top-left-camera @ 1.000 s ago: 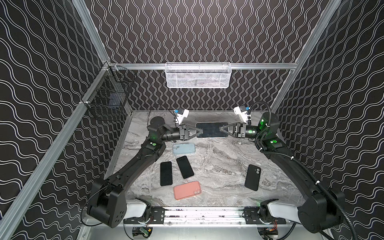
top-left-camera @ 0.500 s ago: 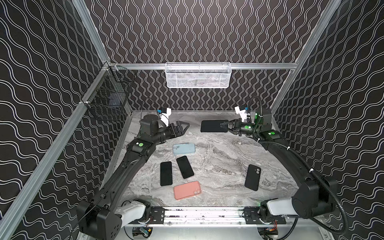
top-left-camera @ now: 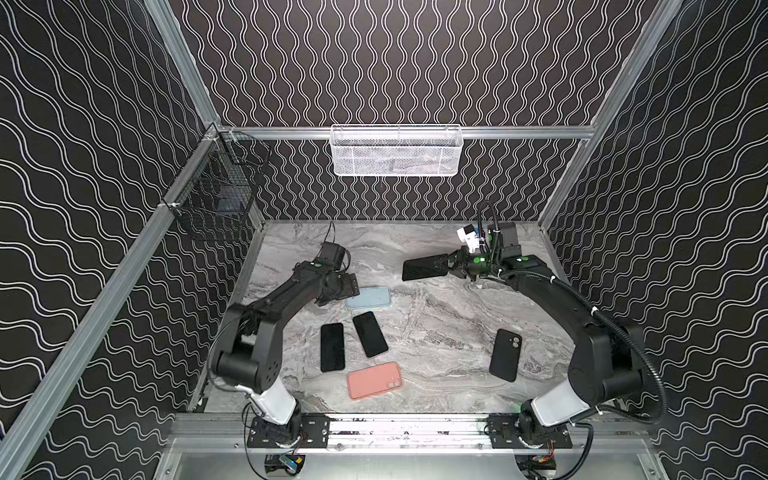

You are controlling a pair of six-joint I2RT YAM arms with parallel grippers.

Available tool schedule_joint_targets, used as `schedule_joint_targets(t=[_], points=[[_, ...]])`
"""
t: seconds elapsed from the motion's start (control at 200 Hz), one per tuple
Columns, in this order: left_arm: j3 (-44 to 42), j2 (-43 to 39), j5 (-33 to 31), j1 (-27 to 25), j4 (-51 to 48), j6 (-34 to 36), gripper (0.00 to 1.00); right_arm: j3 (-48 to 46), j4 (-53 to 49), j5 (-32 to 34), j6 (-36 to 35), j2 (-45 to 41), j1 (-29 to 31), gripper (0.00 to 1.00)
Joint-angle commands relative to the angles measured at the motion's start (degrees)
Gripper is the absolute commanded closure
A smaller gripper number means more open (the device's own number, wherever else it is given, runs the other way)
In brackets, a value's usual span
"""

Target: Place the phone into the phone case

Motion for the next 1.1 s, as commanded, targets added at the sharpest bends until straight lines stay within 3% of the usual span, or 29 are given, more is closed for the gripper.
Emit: schedule_joint_targets(t=[0.0,0.696,1.096], points=[[1.7,3.4,-1.7,0.1,0.8,0.8,0.16,-0.6,1.8,-1.2,-0.9,-0.3,0.1,1.0],[3.6,13.0,-2.2,-2.1,2.3,3.5,0.72,-2.4,7.3,-2.6,2.7,1.7,0.0,1.0],[5.3,14.8,0.9,-4.9,3.4,2.4,0.91,-3.3,7.1,-1.6,2.6,2.2,-0.1,1.0]])
